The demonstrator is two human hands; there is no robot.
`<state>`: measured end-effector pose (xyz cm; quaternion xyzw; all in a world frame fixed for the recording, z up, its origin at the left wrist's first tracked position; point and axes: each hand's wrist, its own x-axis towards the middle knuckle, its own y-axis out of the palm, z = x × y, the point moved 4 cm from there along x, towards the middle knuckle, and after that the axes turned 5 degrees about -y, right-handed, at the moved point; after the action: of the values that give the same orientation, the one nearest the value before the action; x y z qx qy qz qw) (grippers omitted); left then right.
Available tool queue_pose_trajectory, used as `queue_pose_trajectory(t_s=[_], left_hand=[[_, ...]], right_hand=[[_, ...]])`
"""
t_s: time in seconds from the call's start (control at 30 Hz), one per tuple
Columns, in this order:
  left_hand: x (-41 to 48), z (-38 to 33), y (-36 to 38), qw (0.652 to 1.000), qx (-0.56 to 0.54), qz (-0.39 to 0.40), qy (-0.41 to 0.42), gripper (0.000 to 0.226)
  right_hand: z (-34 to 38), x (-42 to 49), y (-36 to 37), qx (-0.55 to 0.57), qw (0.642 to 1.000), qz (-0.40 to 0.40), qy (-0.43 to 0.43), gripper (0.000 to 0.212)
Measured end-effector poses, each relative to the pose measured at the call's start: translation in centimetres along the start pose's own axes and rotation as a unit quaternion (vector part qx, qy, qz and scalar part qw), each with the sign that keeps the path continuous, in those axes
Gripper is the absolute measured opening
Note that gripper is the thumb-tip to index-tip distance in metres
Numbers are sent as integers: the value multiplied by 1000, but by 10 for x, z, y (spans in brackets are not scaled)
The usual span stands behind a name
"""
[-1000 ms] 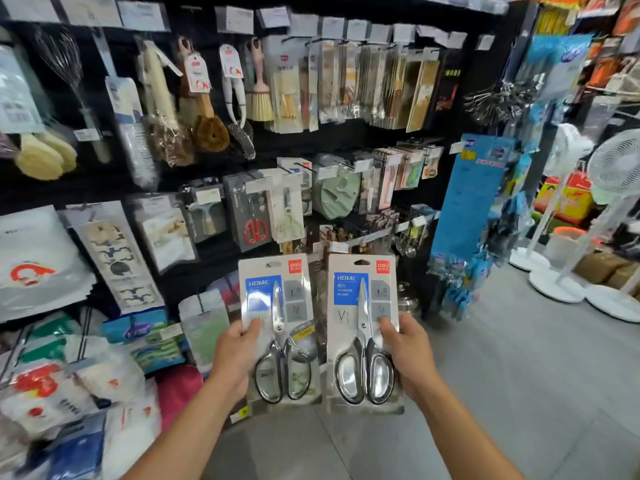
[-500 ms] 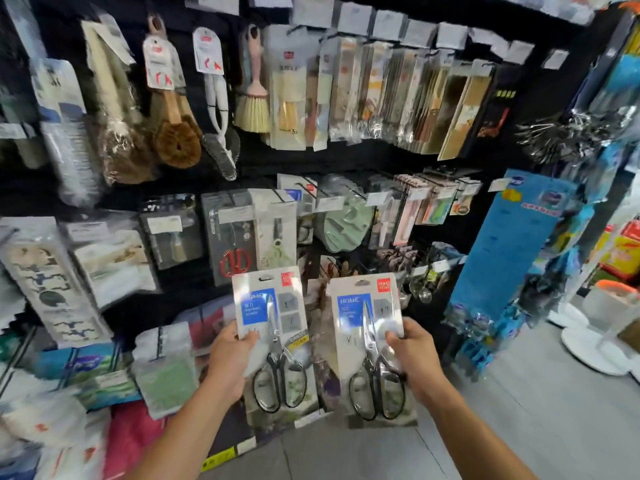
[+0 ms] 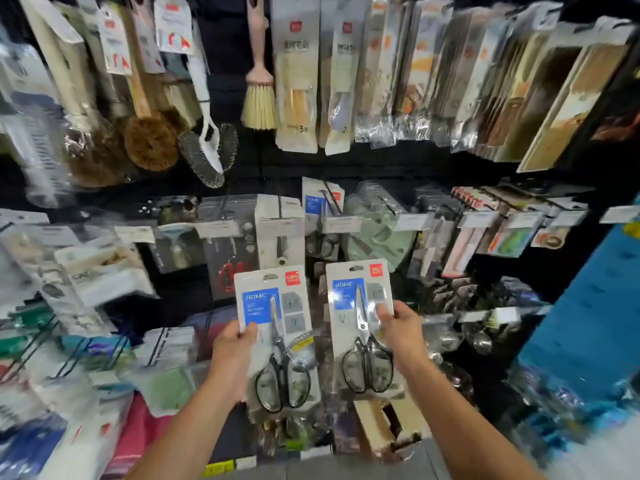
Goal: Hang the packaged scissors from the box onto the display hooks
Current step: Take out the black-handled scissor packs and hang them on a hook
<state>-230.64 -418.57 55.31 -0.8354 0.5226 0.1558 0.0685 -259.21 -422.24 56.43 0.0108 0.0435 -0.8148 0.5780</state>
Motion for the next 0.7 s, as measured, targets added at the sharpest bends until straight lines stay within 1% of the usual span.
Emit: queue_pose_trajectory(t_s=[0.13, 0.2, 0.3, 0.4, 0.5, 0.6, 0.7], left_hand=[[2, -2, 29, 1000, -3, -19, -12, 19], [3, -7, 42, 1000, 1, -23, -2, 23], [7, -9, 52, 1000, 2, -28, 3, 27], [9, -6, 51, 1000, -6, -30, 7, 23], [11, -8, 48, 999, 6, -49, 19, 16], [16, -6, 45, 999, -21, -45, 7, 17], [19, -4, 41, 999, -25, -42, 0, 18]], right_hand=[[1, 55, 7, -10, 999, 42, 4, 12], [6, 76, 14, -19, 998, 63, -9, 13], [17, 99, 25, -7, 996, 86, -28, 21], [26, 110, 32, -4, 994, 98, -48, 22], [24, 114, 35, -1, 993, 100, -63, 19], [18, 112, 37, 18, 991, 108, -72, 18], [17, 113, 41, 42, 990, 112, -78, 20]])
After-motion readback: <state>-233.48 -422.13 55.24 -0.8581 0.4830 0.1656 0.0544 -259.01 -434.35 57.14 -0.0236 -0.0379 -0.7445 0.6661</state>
